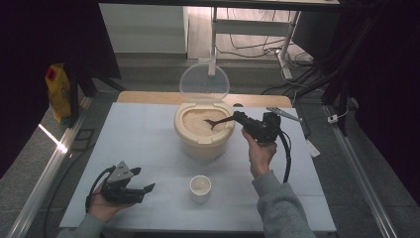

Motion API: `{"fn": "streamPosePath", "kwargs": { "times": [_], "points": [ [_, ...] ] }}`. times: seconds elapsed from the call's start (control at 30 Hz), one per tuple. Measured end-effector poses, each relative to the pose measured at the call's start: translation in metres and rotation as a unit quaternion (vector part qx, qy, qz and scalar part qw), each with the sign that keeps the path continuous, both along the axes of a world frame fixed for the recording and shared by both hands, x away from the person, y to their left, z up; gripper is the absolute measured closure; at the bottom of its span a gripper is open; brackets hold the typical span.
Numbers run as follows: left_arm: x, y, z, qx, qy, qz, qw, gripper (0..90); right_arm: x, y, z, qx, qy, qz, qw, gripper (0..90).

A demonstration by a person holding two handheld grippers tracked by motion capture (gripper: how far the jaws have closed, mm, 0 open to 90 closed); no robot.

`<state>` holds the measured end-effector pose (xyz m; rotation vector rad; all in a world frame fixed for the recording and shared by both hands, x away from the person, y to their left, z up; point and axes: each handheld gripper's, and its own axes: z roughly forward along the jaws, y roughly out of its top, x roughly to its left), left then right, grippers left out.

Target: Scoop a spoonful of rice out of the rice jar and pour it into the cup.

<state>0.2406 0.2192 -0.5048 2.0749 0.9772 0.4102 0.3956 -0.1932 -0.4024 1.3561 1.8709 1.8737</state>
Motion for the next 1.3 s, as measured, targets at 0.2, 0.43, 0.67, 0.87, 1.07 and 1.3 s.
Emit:
{"fn": "streamPosePath", "kwargs": {
  "times": [0.2, 0.43, 0.67, 0.87, 1.07, 1.3],
  "points": [
    [0.000, 0.001, 0.000, -0.002, -0.001, 0.002, 1.0000, 23.7, 0.001, -0.005, -0.002, 0.031, 0.026, -0.010, 0.9991, 83.1],
    [0.000, 0.000, 0.000, 0.000, -0.002, 0.000, 1.0000, 23.6, 0.001, -0.013, -0.002, 0.063, 0.050, -0.017, 0.9966, 83.0],
    [0.000, -0.001, 0.000, 0.002, -0.001, 0.000, 1.0000, 23.6, 0.003, -0.021, -0.007, 0.100, 0.075, -0.020, 0.9919, 83.0],
    [0.000, -0.001, 0.000, 0.005, -0.001, -0.001, 1.0000, 23.6, 0.005, -0.025, -0.007, 0.114, 0.082, -0.026, 0.9897, 83.0],
    [0.001, -0.002, -0.001, 0.007, -0.002, -0.001, 1.0000, 23.6, 0.005, -0.030, -0.007, 0.129, 0.087, -0.027, 0.9874, 83.0],
    [0.001, -0.003, -0.001, 0.010, -0.003, -0.001, 0.9999, 23.6, 0.006, -0.035, -0.006, 0.146, 0.093, -0.027, 0.9845, 83.0]
  ]
}}
